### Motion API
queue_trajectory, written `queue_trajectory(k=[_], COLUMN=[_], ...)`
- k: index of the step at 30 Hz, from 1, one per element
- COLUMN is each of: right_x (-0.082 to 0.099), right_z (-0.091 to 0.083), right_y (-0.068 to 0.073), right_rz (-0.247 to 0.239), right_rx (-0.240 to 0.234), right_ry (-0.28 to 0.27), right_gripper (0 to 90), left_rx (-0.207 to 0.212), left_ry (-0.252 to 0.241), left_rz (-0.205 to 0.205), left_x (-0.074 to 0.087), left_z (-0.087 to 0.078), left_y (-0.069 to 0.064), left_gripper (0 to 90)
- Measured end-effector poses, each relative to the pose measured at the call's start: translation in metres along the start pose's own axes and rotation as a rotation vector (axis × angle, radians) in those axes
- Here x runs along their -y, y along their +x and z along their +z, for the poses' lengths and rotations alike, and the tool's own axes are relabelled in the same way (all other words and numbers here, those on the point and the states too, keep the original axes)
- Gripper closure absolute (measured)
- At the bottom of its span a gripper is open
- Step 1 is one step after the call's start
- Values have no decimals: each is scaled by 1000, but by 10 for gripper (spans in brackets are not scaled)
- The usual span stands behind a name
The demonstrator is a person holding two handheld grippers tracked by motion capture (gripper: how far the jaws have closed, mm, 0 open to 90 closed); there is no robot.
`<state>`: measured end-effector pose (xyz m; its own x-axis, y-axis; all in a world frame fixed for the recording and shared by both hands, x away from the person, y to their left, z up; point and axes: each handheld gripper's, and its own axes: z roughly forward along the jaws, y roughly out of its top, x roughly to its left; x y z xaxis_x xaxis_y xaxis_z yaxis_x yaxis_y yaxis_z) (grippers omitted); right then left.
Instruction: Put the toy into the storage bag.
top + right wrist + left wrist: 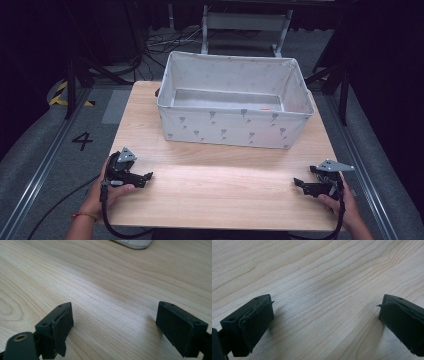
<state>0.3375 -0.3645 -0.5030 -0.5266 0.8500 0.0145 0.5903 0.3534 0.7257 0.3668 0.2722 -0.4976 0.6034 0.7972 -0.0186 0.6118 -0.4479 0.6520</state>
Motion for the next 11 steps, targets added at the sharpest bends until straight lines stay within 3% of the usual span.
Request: queue_trajectory(k=[11], right_x=[0], right_z=[0], right_y=[0], right_rz=[0], right_rx=[0], right_ry=[0], right_gripper=[144], left_rx=[2], left_ry=[2], left_rz=[-2], left_x=[0], left_z=[0], left_y=[0], left_gripper=[2])
